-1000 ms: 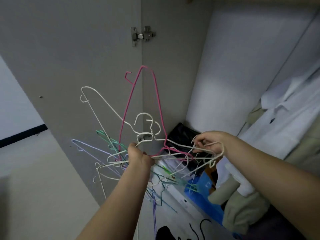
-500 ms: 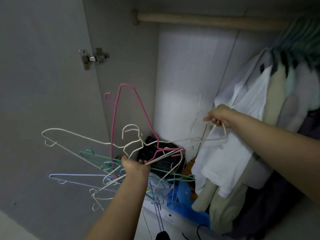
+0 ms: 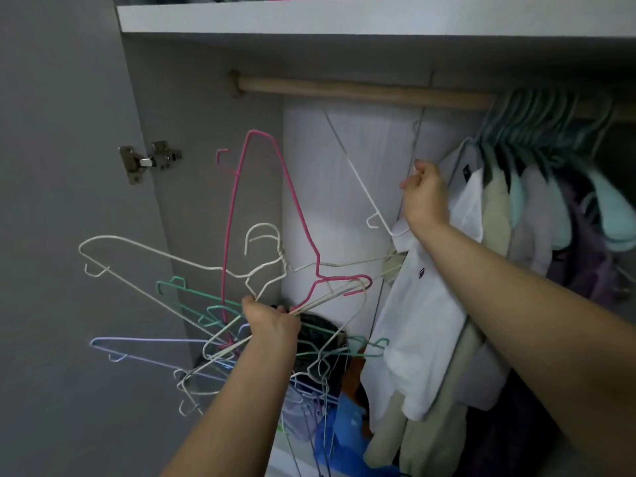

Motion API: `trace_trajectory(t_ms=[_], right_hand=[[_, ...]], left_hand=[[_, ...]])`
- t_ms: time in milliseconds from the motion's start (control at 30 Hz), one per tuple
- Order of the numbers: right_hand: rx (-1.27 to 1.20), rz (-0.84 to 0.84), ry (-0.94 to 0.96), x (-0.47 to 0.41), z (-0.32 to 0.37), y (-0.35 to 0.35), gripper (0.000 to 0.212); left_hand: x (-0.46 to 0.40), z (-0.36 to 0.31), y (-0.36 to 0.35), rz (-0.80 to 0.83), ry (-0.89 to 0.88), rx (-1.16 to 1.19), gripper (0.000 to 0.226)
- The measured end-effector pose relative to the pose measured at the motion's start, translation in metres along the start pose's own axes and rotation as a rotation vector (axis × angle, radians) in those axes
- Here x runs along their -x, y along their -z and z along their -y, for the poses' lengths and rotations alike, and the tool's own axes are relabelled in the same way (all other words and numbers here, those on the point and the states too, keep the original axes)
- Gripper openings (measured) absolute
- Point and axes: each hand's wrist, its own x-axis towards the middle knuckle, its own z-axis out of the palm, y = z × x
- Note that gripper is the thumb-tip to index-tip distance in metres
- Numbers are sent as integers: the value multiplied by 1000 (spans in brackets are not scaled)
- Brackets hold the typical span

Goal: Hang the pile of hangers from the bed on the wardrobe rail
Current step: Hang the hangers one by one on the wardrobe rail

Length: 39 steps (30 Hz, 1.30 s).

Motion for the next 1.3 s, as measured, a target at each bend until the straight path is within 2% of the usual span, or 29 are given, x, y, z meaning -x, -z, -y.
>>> trace_trajectory(t_ms=[100,233,367,500,667,733,900,1033,1100,1133,1233,1267,1300], right_hand=[[66,61,-52,2,0,-4,39],[226,176,111,28,-4,-5,39],[340,85,272,22,11,12,41],[435,4,173,-13,23,34,43],[596,164,99,-15,21,35,36],[584,181,53,-13,17,34,35],[442,65,-115,-11,4,45,42],[461,38,-126,10,-15,48,45],[544,57,-92,27,-23,44,56],[579,14,-50,39,-23,41,61],[581,-170,296,82,-19,29,54],[531,-116,421,96,-16,24,46],[466,42,507,109,-13,18,38]], left_hand=[[9,-1,-14,48,0,25,37],[9,-1,-24,81,-12,18,35],[7,2,-28,59,-8,20,31],[8,4,-32,38,11,15,28],[8,4,-33,45,37,13,30],[6,3,-31,42,46,7,31],[2,2,-23,22,60,-3,35],[-3,-1,-10,39,92,-16,37],[-3,-1,-6,42,105,-20,37],[-4,0,-3,31,103,-23,37],[-6,2,4,1,98,-73,35],[-8,2,8,-4,99,-100,34],[-10,3,12,-9,105,-124,34]])
